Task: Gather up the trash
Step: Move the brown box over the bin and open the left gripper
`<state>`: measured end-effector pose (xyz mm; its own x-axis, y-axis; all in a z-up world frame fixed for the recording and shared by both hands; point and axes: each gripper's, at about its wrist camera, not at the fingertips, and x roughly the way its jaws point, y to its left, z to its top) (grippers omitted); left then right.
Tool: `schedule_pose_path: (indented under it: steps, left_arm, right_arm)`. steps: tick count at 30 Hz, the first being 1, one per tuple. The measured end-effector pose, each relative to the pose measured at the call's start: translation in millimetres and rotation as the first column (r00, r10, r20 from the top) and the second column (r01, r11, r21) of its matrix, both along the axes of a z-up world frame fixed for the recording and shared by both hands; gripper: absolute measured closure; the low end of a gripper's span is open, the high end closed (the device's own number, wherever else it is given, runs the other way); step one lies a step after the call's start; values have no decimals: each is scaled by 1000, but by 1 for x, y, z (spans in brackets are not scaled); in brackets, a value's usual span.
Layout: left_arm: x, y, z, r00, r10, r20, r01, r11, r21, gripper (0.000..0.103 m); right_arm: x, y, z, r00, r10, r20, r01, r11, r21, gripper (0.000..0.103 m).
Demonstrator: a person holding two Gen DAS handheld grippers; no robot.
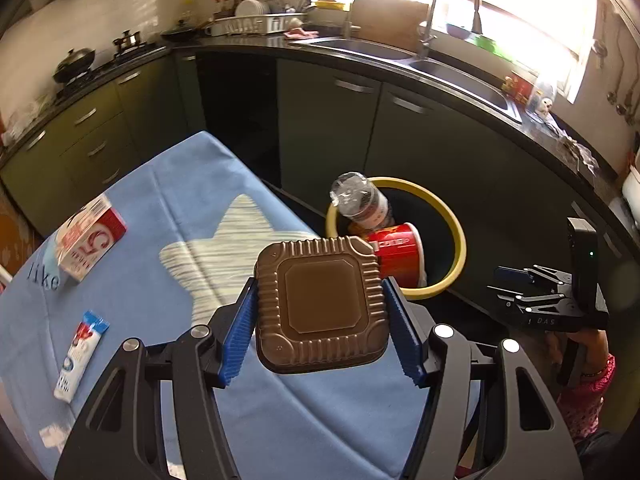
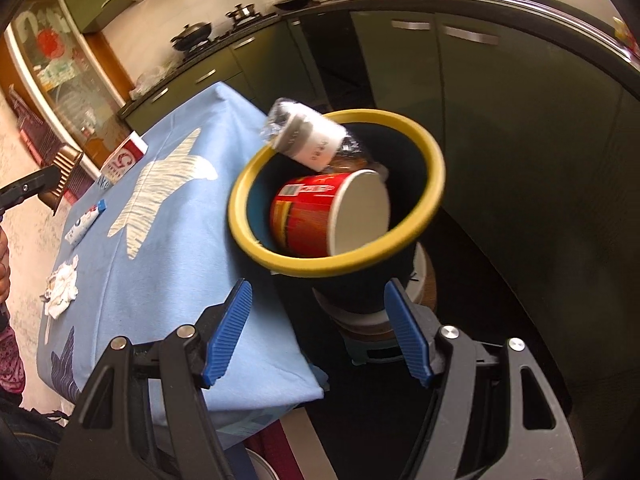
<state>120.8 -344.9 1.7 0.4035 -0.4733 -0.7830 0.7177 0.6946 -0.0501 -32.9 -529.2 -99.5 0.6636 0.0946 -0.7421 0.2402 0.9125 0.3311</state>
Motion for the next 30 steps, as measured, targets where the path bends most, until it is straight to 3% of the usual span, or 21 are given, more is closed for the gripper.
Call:
schedule_pose_path:
  steps: [9, 16, 27, 30]
  left_arm:
    - [8, -133, -36, 973, -224, -51, 228, 971, 72, 42]
    - [19, -222, -89, 956, -274, -104, 289, 942, 173, 42]
    - [24, -279, -124, 954, -286, -93, 301, 921, 248, 40]
    - [30, -282, -126, 961, -266, -79, 278, 928, 249, 22]
  right_arm:
    - [-36, -33, -6, 993, -114, 6, 114, 993, 33, 38]
    - [-49, -44, -12, 988, -155, 2, 155, 987, 50, 38]
    - [-52, -44, -10, 987, -160, 4, 159, 986, 55, 36]
    - [-53, -42, -7, 987, -162, 10, 161, 986, 52, 35]
